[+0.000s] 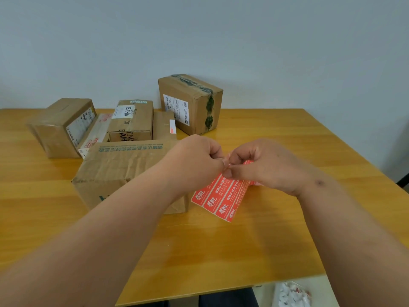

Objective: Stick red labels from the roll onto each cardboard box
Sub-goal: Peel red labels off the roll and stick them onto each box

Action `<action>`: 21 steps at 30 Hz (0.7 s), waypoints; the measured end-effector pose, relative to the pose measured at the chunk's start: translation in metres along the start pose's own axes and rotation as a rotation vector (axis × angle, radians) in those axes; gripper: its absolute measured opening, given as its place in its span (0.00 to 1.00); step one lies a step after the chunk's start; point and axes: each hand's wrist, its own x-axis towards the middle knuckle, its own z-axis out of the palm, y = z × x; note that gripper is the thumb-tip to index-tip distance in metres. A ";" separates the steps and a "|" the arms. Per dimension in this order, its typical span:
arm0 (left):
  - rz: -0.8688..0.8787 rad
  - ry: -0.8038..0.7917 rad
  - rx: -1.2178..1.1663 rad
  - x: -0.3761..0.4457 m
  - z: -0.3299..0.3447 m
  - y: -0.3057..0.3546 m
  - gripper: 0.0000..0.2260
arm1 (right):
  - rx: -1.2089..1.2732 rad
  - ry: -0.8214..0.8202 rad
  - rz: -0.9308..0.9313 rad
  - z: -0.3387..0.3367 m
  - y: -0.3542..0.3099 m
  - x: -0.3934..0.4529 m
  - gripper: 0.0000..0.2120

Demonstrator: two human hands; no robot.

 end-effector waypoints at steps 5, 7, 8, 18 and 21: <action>-0.043 0.010 -0.114 -0.001 -0.001 0.000 0.12 | -0.002 0.038 -0.003 -0.001 -0.003 -0.001 0.07; -0.059 0.012 -0.148 -0.002 -0.001 0.001 0.12 | -0.017 0.042 -0.003 -0.001 -0.004 -0.002 0.07; -0.066 0.010 -0.165 -0.002 -0.001 0.001 0.12 | -0.021 0.045 -0.005 -0.001 -0.004 -0.002 0.07; -0.073 0.034 -0.146 -0.004 0.001 0.001 0.12 | -0.076 0.086 -0.034 0.001 -0.007 -0.004 0.09; -0.066 0.055 -0.122 -0.003 0.001 0.002 0.12 | -0.128 0.092 -0.058 0.001 -0.010 -0.004 0.09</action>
